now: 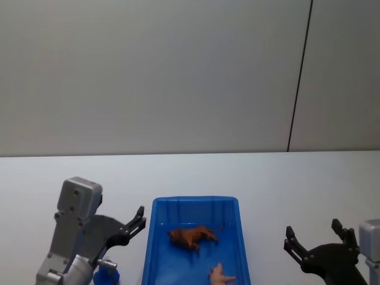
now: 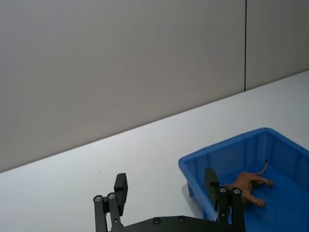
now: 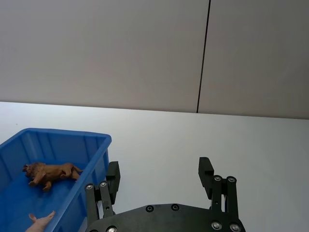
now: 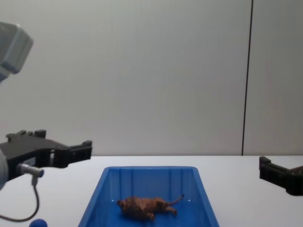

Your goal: Pick up the two dolls from the table and place them into the box.

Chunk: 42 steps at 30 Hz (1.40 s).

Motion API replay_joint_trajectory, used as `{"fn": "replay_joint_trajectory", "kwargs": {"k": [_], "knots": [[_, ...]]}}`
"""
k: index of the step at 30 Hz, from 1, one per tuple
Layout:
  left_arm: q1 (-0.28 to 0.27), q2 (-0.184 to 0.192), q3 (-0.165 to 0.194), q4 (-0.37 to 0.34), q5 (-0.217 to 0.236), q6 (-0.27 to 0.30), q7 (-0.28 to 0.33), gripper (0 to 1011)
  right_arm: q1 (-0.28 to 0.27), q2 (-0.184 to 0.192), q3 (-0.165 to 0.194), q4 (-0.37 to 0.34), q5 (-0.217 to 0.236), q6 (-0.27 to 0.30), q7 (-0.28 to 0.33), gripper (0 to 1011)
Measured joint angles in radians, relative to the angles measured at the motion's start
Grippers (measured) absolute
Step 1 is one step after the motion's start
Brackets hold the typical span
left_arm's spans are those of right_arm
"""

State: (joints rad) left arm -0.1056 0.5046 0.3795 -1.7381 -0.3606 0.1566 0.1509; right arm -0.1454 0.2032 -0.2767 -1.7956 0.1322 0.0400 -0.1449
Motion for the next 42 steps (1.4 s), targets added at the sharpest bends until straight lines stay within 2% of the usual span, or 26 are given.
{"fn": "replay_joint_trajectory", "kwargs": {"k": [8,20,27,42], "knots": [[0.037,0.036,-0.021,-0.023,-0.060,0.057,0.009,1001,-0.001,0.001,0.000,-0.001,0.000,0.000,-0.001,1001],[0.069,0.058,-0.036,-0.018,-0.113,0.105,-0.003,1001,-0.002,0.001,0.000,-0.002,0.000,0.000,-0.002,1001],[0.071,0.057,-0.039,0.005,-0.120,0.122,-0.022,1001,-0.002,0.001,0.000,-0.002,0.000,0.000,-0.002,1001],[0.045,0.030,-0.042,0.094,-0.117,0.143,-0.073,1001,-0.002,0.001,0.000,-0.002,0.000,0.000,-0.002,1001]]}}
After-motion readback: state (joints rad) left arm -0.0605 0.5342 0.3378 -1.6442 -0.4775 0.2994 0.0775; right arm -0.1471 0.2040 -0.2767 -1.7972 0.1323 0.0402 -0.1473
